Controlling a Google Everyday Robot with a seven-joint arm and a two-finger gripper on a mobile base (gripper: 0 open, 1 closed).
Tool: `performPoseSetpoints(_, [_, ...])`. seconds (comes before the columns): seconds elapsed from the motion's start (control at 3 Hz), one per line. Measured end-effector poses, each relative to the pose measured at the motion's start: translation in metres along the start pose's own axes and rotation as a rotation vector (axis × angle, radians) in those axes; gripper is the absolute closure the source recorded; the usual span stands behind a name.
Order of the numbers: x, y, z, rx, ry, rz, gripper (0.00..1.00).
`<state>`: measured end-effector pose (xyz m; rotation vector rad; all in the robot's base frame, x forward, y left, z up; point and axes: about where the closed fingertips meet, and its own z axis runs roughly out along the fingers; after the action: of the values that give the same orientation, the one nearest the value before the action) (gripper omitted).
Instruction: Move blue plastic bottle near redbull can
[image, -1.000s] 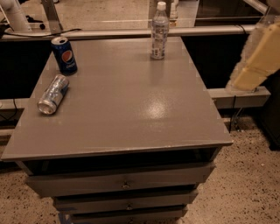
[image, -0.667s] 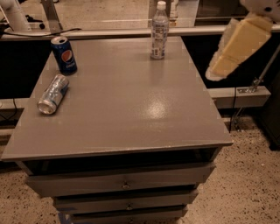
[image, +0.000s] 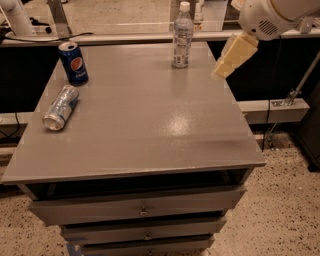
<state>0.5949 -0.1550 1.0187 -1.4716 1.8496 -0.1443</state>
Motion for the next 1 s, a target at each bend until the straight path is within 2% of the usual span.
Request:
performPoseSetpoints(0.33, [0.0,0.0,0.0,0.0,0.0,0.0,0.0])
performPoseSetpoints(0.67, [0.005,-0.006,0.012,0.02,-0.027,0.008,0.0])
performPoseSetpoints(1.0, [0.022,-0.027,0.041,0.048,-0.095,0.097,0.0])
